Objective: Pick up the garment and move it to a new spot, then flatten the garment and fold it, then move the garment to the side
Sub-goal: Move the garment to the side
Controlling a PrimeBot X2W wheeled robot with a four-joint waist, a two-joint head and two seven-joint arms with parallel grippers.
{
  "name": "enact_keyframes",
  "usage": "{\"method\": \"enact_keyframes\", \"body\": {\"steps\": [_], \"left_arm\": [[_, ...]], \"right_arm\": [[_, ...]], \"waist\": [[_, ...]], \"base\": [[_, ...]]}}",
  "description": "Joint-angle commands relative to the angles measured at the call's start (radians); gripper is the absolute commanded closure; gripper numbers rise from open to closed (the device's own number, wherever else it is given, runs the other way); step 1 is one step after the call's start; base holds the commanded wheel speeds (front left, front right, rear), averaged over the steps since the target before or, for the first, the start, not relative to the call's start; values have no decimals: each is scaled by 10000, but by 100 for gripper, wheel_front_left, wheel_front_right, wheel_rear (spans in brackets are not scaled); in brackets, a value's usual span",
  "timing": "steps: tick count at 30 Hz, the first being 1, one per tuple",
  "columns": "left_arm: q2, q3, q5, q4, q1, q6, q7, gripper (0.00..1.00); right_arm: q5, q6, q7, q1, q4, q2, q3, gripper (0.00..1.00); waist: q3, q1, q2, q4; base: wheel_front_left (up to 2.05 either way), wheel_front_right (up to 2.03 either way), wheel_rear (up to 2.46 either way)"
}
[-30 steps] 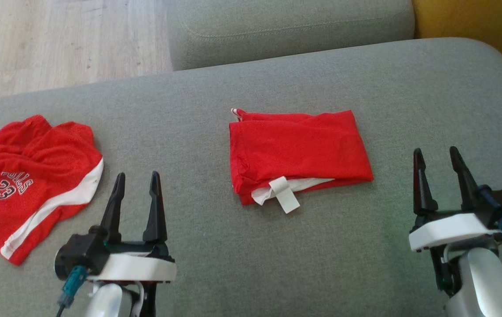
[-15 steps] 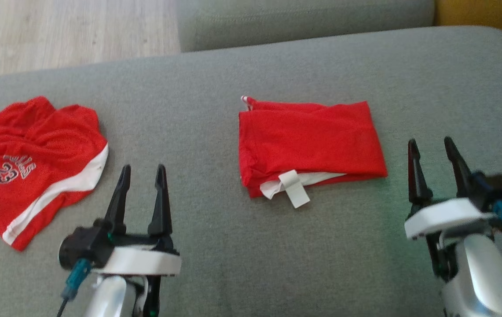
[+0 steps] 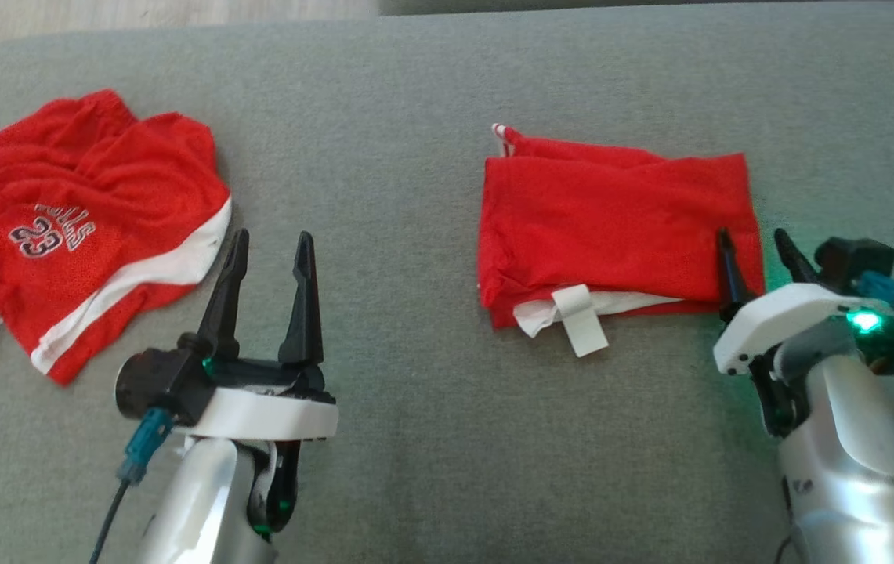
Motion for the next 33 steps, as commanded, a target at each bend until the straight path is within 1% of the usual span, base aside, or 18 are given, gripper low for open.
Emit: {"method": "enact_keyframes", "body": {"steps": [1, 5, 6, 7, 8, 11, 14, 17, 21, 24, 26, 33], "left_arm": [[43, 197, -84, -290, -411, 22, -51, 0], [43, 128, -123, -271, -472, 47, -51, 0], [43, 113, -130, -266, -486, 57, -51, 0], [43, 97, -138, -264, -499, 68, -51, 0], [43, 79, -145, -259, -515, 74, -51, 0], [43, 48, -156, -225, -541, 78, -51, 0], [43, 56, -189, -178, -557, 87, -51, 0], [43, 15, -231, -176, -494, 100, -51, 0], [43, -2, -279, -190, -317, 141, -51, 0], [43, -46, -297, -211, -218, 167, -51, 0], [43, -69, -314, -250, -195, 200, -51, 0], [43, -32, -274, -366, -263, 200, -51, 0]], "right_arm": [[158, -9, 111, -501, 88, 42, 306, 0], [222, -9, 465, -840, 983, 43, 485, 0], [210, -9, 539, -911, 1184, 43, 545, 20], [196, -9, 579, -983, 1360, 43, 621, 66], [179, -9, 578, -1049, 1510, 43, 694, 100], [128, -9, 463, -1151, 1743, 19, 813, 100], [-80, -9, 112, -1287, 1938, -165, 993, 100], [-353, -9, -320, -1401, 1975, -443, 1240, 100], [-680, -9, -748, -1488, 1815, -968, 1857, 100], [-665, -9, -806, -1500, 1611, -1583, 2491, 100], [-502, -9, -744, -1503, 1420, -2119, 2976, 100], [680, -9, -248, -1388, 756, -4464, 4582, 100]], "waist": [[160, -2, 0, 167], [258, -2, 0, 259], [270, -2, 0, 269], [280, -2, 0, 273], [279, -2, 0, 279], [225, -2, 0, 281], [68, -2, 0, 215], [-193, -2, 0, 83], [-571, -2, 0, -180], [-786, -2, 0, -349], [-848, -2, 0, -424], [-654, -2, 0, -548]], "base": [[0, 0, 0], [0, 0, 0], [0, 0, 0], [0, 0, 0], [0, 0, 0], [0, 0, 0], [0, 0, 0], [0, 0, 0], [0, 0, 0], [0, 0, 0], [0, 0, 0], [0, 0, 0]]}}
